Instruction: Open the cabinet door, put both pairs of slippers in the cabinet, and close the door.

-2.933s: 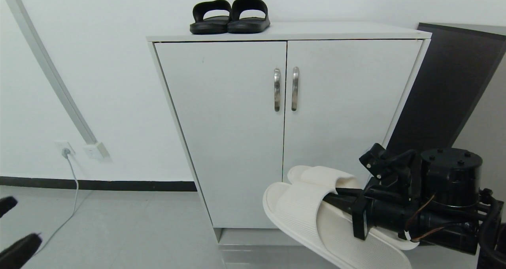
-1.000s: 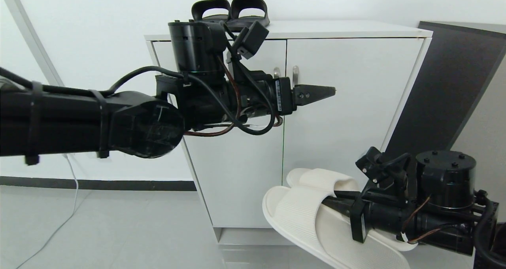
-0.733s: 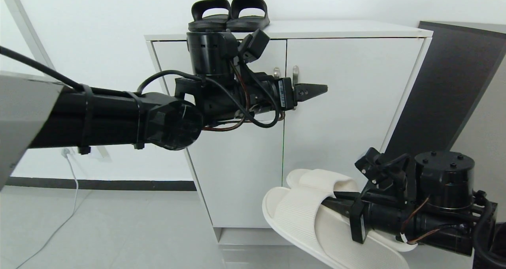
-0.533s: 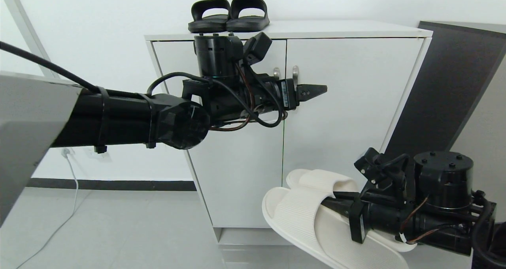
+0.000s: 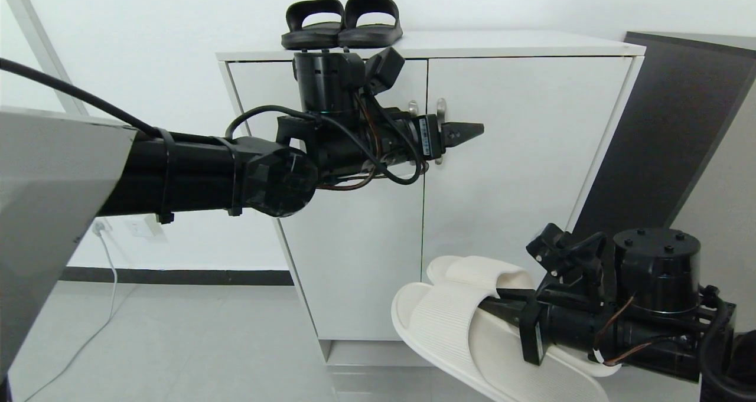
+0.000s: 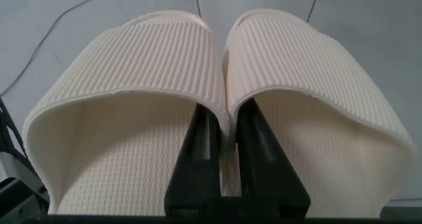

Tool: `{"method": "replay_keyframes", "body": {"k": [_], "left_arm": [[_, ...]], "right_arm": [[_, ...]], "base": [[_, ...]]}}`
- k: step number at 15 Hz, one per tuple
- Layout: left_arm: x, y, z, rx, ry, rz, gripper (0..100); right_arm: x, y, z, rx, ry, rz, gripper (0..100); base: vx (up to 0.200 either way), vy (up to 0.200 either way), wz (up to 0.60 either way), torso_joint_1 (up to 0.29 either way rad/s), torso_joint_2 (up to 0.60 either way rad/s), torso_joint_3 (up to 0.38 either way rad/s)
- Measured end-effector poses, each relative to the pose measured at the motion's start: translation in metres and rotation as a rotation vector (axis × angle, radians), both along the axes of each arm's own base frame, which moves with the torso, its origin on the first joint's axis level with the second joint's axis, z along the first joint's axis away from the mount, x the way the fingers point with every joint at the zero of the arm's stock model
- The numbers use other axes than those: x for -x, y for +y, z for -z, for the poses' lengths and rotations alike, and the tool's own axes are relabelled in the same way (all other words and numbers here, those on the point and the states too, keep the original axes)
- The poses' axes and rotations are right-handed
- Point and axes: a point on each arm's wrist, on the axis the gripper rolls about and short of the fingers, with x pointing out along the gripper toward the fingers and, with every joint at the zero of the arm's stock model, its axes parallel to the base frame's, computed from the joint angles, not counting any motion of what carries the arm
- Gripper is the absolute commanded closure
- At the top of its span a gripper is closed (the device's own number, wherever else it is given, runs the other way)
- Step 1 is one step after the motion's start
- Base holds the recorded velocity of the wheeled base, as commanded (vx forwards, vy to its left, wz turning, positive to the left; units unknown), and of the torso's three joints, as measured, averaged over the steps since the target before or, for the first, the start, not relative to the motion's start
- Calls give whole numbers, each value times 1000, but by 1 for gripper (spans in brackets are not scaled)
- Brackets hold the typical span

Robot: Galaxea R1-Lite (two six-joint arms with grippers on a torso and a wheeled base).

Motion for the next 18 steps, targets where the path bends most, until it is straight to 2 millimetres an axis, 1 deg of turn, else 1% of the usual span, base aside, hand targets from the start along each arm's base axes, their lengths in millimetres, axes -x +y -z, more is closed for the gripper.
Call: {"method": "replay_keyframes", "body": {"k": [3,6,7,11,14,18], "left_arm": [[-6,-4,-1,2,-1,0,0],[-8,-10,2,1,1,6,0],[-8,-12,3,0,2,7,100],[-6,-12,4,-3,6,5,100],[5,-12,4,-10,14,20,100],[24,-14,5,-15,19,50,100]], "right_arm": [[0,0,1,3,4,0,100],[0,0,2,4,6,0,100],[0,0,2,4,6,0,100],[0,0,3,8,11,0,100],[0,-1,6,13,22,-4,100],[10,-5,9,6,39,-115,100]], "base": [[0,0,0,0,0,0],[0,0,0,0,0,0],[0,0,0,0,0,0],[0,0,0,0,0,0],[0,0,0,0,0,0],[0,0,0,0,0,0]]}}
